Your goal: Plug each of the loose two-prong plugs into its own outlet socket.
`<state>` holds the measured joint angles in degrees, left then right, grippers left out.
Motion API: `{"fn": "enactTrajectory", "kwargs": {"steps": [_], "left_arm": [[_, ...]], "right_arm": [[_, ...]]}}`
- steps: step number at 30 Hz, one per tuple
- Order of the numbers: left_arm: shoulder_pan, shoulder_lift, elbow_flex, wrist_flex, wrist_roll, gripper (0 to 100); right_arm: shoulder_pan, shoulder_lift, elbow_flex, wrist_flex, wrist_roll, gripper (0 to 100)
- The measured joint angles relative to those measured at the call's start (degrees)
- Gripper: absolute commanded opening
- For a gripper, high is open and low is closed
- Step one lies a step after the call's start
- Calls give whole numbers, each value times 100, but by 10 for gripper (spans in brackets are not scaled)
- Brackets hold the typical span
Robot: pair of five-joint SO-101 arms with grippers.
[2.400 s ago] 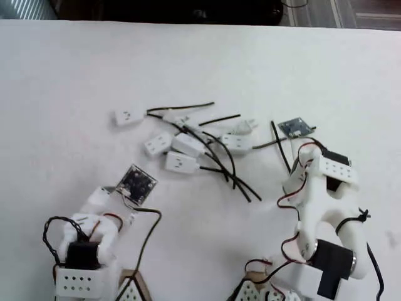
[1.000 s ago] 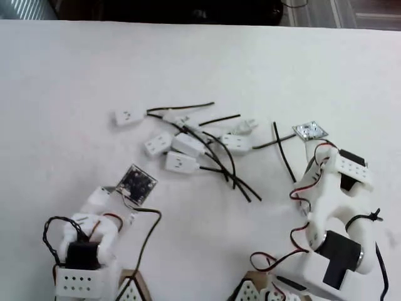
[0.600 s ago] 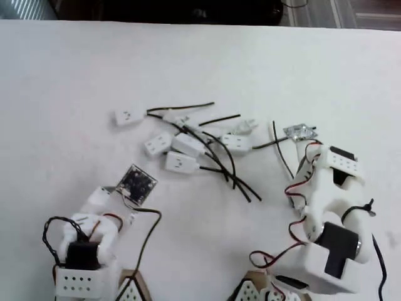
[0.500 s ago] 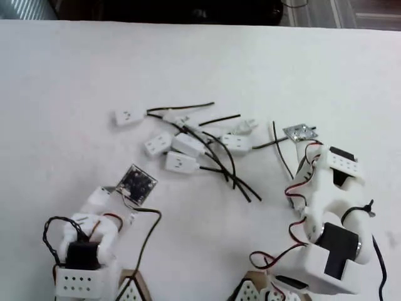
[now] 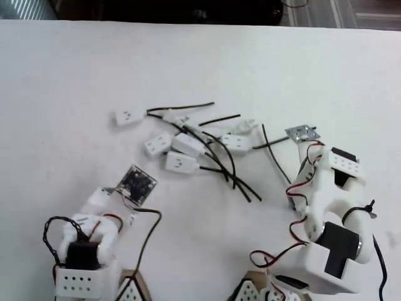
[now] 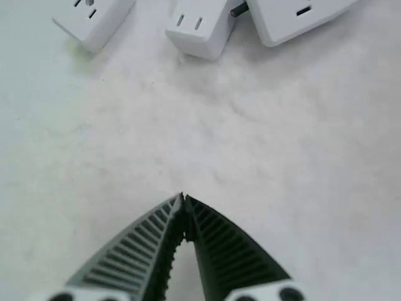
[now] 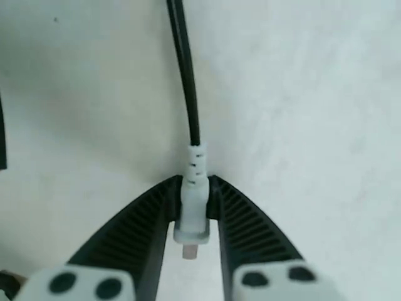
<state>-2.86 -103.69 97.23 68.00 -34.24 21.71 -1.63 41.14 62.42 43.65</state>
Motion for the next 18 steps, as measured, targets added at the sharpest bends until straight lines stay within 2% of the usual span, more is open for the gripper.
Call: {"fn": "enactTrajectory", "kwargs": {"steps": [4, 12, 18], "left_arm": [[0, 0, 0, 0, 0, 24], [0, 0, 0, 0, 0, 24], [0, 0, 0, 0, 0, 24]], "right_arm": [[-35, 0, 0, 53, 0, 69], [-26, 18, -545, 818, 0, 60], [-18, 18, -598, 905, 0, 104]]}}
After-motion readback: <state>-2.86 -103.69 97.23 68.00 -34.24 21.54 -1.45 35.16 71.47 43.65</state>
